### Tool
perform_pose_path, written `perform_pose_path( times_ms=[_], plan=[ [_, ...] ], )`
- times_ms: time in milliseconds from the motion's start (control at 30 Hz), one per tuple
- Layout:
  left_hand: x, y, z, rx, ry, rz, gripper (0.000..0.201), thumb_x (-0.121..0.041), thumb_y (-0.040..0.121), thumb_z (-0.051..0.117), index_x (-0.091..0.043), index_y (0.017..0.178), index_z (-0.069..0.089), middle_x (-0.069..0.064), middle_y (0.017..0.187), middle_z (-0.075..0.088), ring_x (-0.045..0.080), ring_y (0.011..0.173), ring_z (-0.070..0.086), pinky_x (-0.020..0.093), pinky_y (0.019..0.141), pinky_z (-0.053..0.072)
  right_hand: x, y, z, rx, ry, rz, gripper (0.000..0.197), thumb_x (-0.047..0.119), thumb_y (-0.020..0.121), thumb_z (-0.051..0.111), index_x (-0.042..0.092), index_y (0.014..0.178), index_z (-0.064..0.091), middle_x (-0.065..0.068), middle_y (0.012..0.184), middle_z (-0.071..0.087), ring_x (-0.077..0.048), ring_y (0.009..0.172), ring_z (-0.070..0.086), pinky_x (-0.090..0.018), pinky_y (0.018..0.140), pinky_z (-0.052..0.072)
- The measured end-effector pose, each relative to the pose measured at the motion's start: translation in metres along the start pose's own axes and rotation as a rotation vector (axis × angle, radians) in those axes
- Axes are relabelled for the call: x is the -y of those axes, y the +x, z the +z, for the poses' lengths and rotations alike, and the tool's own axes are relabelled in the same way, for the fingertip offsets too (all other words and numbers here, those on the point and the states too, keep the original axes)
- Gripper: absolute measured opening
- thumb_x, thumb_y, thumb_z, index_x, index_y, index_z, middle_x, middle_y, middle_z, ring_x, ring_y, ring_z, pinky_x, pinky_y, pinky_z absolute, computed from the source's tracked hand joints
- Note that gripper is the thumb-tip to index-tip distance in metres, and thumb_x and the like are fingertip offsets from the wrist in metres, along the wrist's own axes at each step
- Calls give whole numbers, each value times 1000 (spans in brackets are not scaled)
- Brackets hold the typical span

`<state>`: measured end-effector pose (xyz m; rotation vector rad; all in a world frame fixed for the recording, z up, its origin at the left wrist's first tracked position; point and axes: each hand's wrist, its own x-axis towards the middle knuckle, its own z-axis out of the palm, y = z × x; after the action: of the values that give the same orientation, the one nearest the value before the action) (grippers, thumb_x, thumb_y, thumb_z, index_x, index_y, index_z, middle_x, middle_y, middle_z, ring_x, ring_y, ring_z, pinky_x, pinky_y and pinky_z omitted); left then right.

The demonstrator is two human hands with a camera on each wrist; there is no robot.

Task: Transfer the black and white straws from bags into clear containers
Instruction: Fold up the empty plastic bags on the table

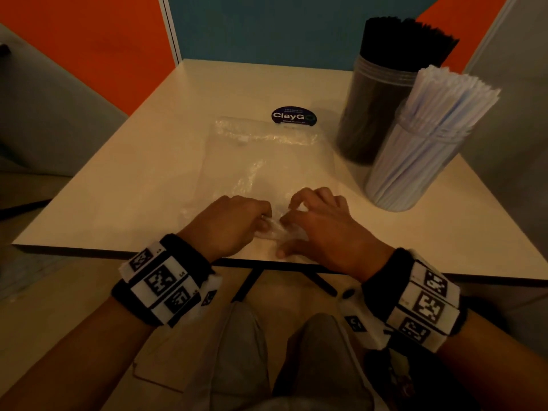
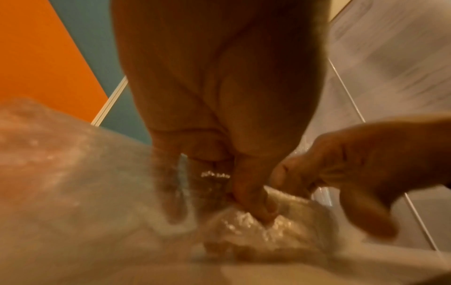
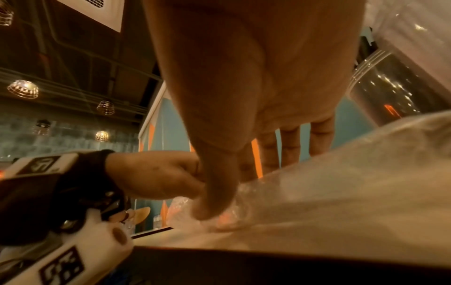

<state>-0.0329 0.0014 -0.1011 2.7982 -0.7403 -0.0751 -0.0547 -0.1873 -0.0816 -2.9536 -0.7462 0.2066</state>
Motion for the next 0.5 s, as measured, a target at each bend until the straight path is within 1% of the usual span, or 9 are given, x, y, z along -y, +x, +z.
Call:
perform_pose_path(
  times_ms=[67, 133, 167, 233, 300, 333, 367, 433, 500],
  plan=[
    [-1, 2, -2, 69, -26, -26, 22, -15, 93, 52, -22, 112, 58, 0, 112, 64, 20, 99, 60, 30, 78, 46, -1, 2, 2, 13, 1, -26, 39, 40, 90, 55, 29, 127, 53, 4, 125, 46, -20, 117, 37, -35, 94, 28],
    [-3, -1, 0, 71, -55, -30, 21, -17, 94, 50, -20, 115, 54, 1, 112, 57, 22, 97, 57, 36, 80, 47, -3, 4, 4, -41, 126, -24, 33, 23, 91, 55, 27, 124, 53, 3, 118, 56, -20, 111, 47, -36, 93, 36],
    [-3, -3, 2, 22, -68, -10, 21, -19, 95, 50, -19, 116, 51, 2, 111, 52, 23, 94, 56, 40, 79, 47, -3, 5, 3, -64, 200, -14, 32, 17, 90, 55, 26, 121, 52, 3, 112, 61, -19, 106, 52, -36, 92, 39],
    [-3, -9, 6, -129, -55, 68, 23, -27, 95, 46, -16, 114, 52, 3, 111, 48, 23, 91, 53, 41, 77, 45, -6, 8, 0, -67, 301, 7, 30, 8, 89, 54, 25, 115, 50, 5, 99, 66, -15, 94, 58, -33, 85, 45],
    [-1, -16, 7, -185, -14, 119, 43, -46, 90, 37, -14, 112, 57, 4, 111, 49, 20, 96, 49, 37, 82, 42, -10, 13, -1, -21, 399, 38, 24, 8, 91, 52, 24, 109, 52, 10, 89, 65, -8, 82, 58, -26, 75, 45],
    [-1, -19, 7, -181, 15, 132, 53, -56, 86, 36, -15, 111, 59, 3, 111, 49, 18, 99, 47, 36, 85, 38, -12, 16, -2, 5, 446, 50, 20, 11, 93, 52, 24, 108, 54, 11, 87, 64, -5, 78, 57, -23, 71, 43],
    [0, -20, 7, -162, 57, 137, 60, -63, 81, 37, -16, 111, 60, 2, 110, 49, 18, 100, 45, 36, 87, 34, -14, 19, -3, 30, 476, 60, 16, 15, 94, 52, 23, 107, 57, 8, 90, 64, -5, 79, 56, -21, 69, 42],
    [1, -19, 7, -80, 118, 105, 59, -64, 81, 42, -19, 113, 60, 1, 106, 50, 18, 100, 47, 33, 85, 30, -16, 24, -3, 72, 487, 59, 14, 22, 95, 52, 23, 106, 61, 1, 103, 65, -12, 89, 57, -18, 70, 41],
    [1, -15, 6, -64, 37, 66, 48, -53, 87, 47, -17, 115, 61, 1, 103, 55, 19, 96, 53, 30, 80, 34, -15, 25, -1, 75, 434, 42, 18, 25, 95, 53, 22, 110, 63, -2, 111, 61, -17, 100, 56, -20, 76, 41]
  ],
)
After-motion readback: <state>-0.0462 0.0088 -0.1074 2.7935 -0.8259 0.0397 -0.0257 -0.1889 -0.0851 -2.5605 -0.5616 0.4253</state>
